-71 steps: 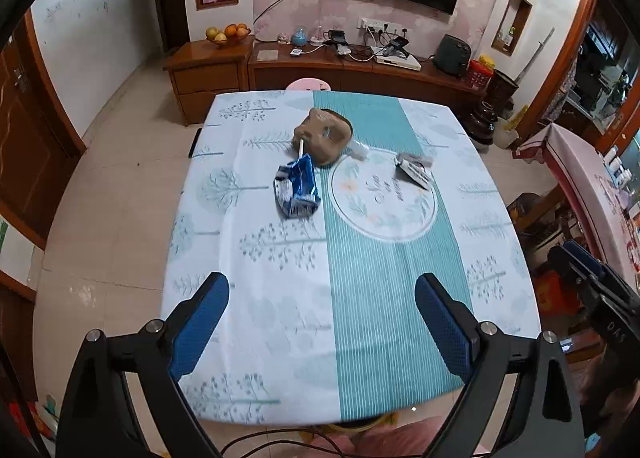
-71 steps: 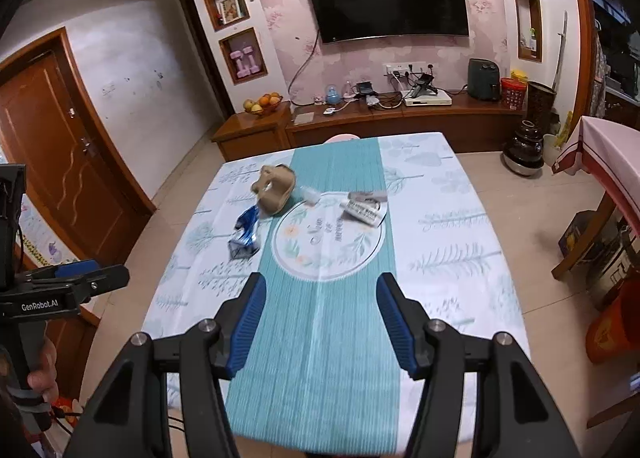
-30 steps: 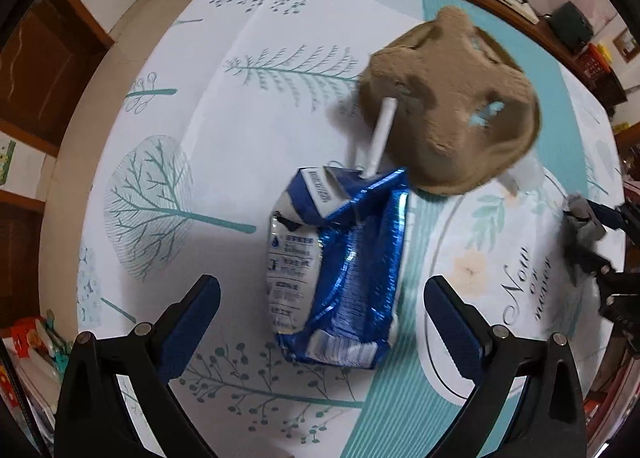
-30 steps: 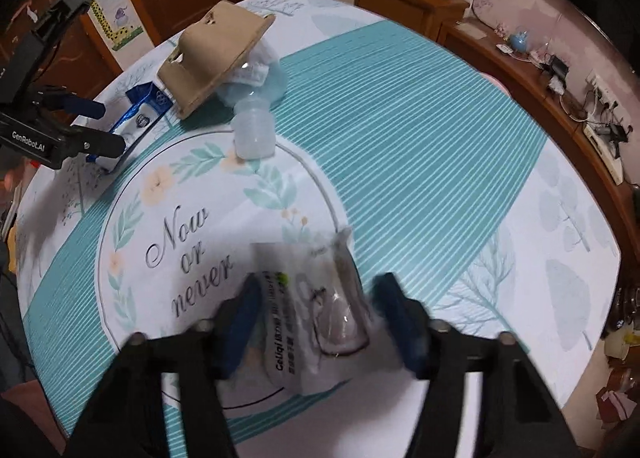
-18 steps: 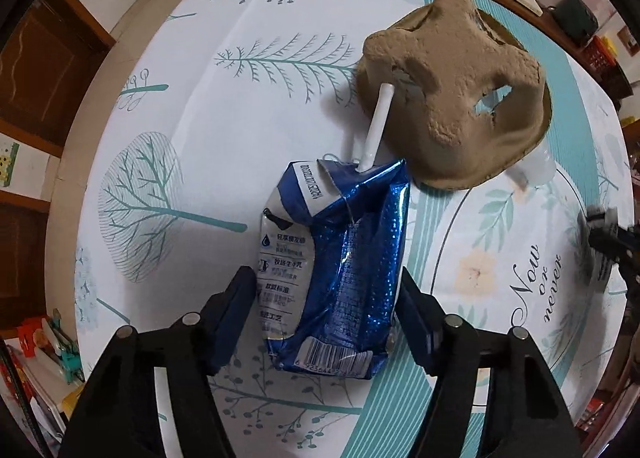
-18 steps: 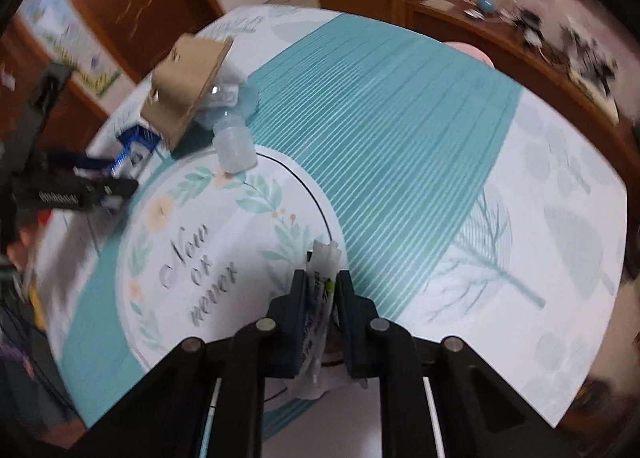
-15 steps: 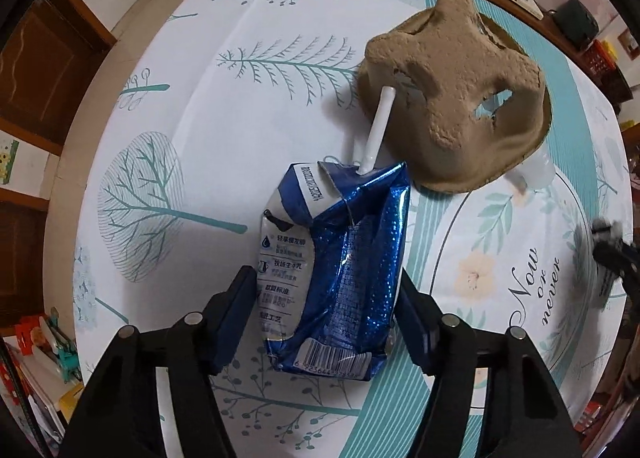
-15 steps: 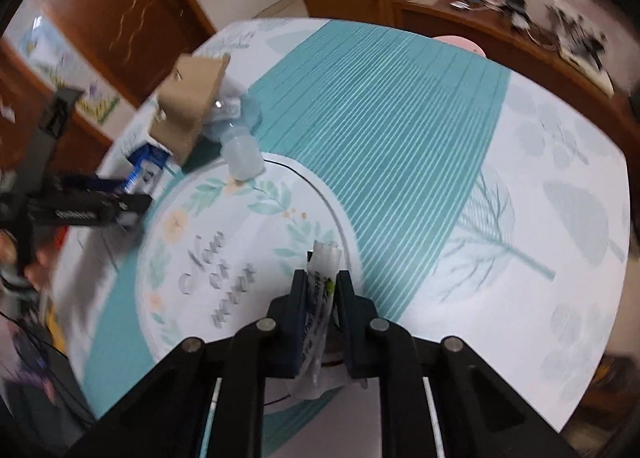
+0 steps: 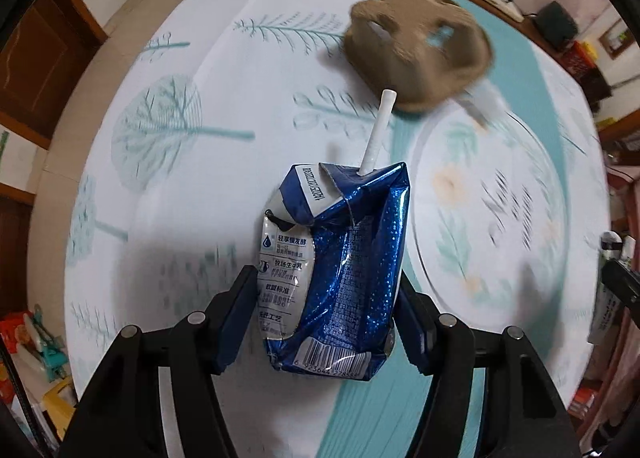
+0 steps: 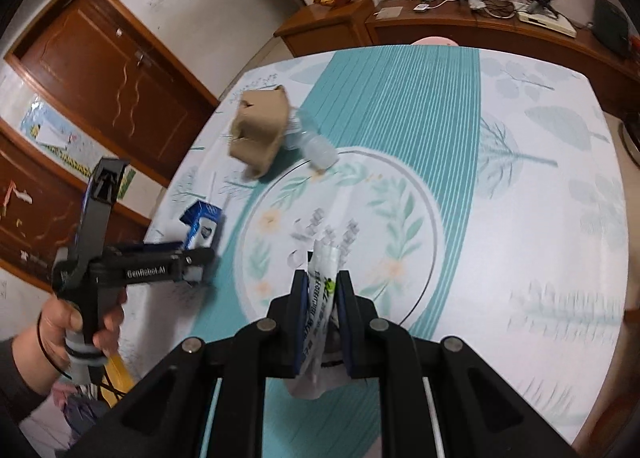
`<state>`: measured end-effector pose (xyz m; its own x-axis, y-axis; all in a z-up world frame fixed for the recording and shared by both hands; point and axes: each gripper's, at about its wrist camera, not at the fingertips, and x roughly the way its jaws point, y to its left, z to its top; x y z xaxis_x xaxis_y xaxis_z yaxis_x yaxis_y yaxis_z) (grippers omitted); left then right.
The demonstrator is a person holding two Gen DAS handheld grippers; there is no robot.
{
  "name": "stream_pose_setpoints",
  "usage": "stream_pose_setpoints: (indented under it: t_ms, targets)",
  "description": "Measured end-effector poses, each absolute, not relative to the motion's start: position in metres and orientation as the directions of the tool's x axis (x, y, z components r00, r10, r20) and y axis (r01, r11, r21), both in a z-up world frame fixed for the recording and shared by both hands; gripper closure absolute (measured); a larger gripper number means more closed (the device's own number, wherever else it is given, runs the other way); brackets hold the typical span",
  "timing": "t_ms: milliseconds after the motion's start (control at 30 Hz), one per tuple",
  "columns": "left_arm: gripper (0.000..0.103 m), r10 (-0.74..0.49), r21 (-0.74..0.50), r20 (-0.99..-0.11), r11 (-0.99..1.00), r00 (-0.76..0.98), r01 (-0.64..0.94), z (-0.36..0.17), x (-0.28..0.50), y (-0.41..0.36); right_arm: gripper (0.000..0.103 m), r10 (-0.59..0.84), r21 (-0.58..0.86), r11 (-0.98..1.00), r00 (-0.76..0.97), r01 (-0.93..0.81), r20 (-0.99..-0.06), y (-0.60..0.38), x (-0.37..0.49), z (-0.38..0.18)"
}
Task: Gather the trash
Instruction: 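Lift the tube and carton and carry both over the black bin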
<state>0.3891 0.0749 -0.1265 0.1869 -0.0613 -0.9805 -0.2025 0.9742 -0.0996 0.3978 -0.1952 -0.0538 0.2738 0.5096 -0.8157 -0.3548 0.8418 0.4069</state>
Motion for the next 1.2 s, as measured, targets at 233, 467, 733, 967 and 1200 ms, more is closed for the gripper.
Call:
stream_pose_setpoints:
  t_ms: [233, 467, 733, 967, 1200]
  targets:
    - [0.040, -0.183, -0.205, -0.954, 0.976, 0.238, -0.070, -0.086, 0.317, 0.069, 0.090, 0.473, 0.403, 0.879, 0.352, -0.256, -0.807, -0.181, 0.312, -0.032]
    - [0.040, -0.259, -0.238, -0.928, 0.965, 0.267, 0.110, -0.034, 0.246, 0.070, 0.089, 0.434, 0.429, 0.896, 0.433, -0.116, -0.790, -0.161, 0.215, -0.021]
    - [0.040, -0.283, -0.220, -0.924, 0.944, 0.259, 0.247, -0.023, 0.161, 0.054, 0.089, 0.421, 0.435, 0.898, 0.411, -0.062, -0.809, -0.135, 0.130, -0.026]
    - [0.040, -0.249, -0.176, -0.932, 0.946, 0.263, 0.273, -0.031, 0.103, 0.039, 0.089, 0.427, 0.435, 0.898, 0.368, -0.065, -0.826, -0.133, 0.079, -0.039]
    - [0.040, -0.242, -0.202, -0.939, 0.963, 0.245, 0.177, -0.062, 0.046, 0.027, 0.089, 0.439, 0.444, 0.894, 0.318, -0.061, -0.840, -0.146, 0.034, -0.073]
